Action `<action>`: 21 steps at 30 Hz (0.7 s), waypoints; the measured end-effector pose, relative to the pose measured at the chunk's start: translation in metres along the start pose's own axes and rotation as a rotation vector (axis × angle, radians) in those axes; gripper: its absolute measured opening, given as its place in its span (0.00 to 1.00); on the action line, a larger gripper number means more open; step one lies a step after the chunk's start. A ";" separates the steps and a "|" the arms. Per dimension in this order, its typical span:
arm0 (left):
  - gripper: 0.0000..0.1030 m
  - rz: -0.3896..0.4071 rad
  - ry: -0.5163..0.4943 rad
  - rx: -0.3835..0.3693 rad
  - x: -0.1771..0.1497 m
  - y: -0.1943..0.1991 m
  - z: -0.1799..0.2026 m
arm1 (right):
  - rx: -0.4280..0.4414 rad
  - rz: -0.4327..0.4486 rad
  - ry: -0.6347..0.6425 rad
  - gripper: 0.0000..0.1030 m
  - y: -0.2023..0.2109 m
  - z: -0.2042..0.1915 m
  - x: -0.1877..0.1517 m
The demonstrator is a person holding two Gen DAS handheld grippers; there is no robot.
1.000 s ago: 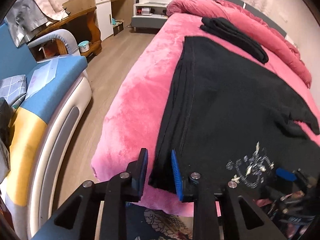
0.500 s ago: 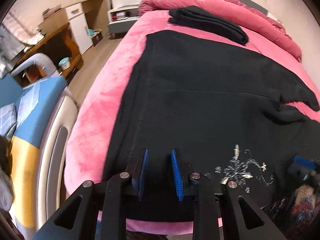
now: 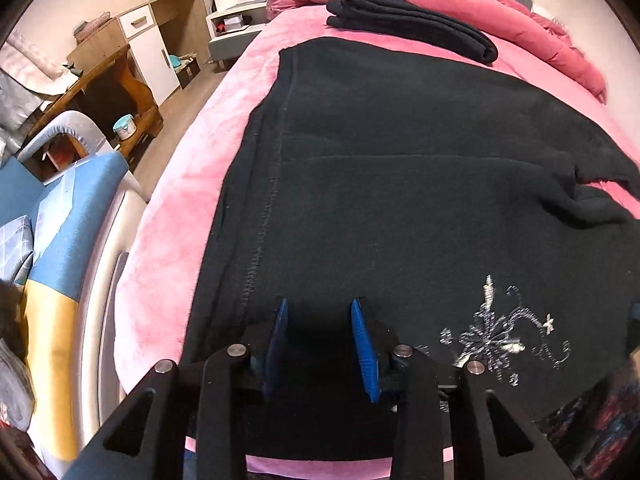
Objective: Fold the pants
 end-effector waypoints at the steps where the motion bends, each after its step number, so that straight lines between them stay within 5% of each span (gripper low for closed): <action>1: 0.34 0.003 0.012 -0.008 0.000 0.001 -0.002 | -0.004 0.005 -0.004 0.44 0.002 0.003 0.001; 16: 0.33 0.066 0.084 0.001 -0.009 0.022 -0.026 | -0.075 0.064 -0.110 0.44 0.036 0.038 0.003; 21: 0.35 0.078 0.099 -0.012 -0.009 0.023 -0.039 | -0.142 0.104 -0.197 0.44 0.060 0.079 0.005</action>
Point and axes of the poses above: each gripper's, at about its wrist camera, not at the fingertips, and y roughly against the way its jaws point, z to its right, x to its top, the point moved 6 cm from there along -y, roughly the way its jaws point, and after that the axes turned 3 degrees about y, right-handed, at the moved point
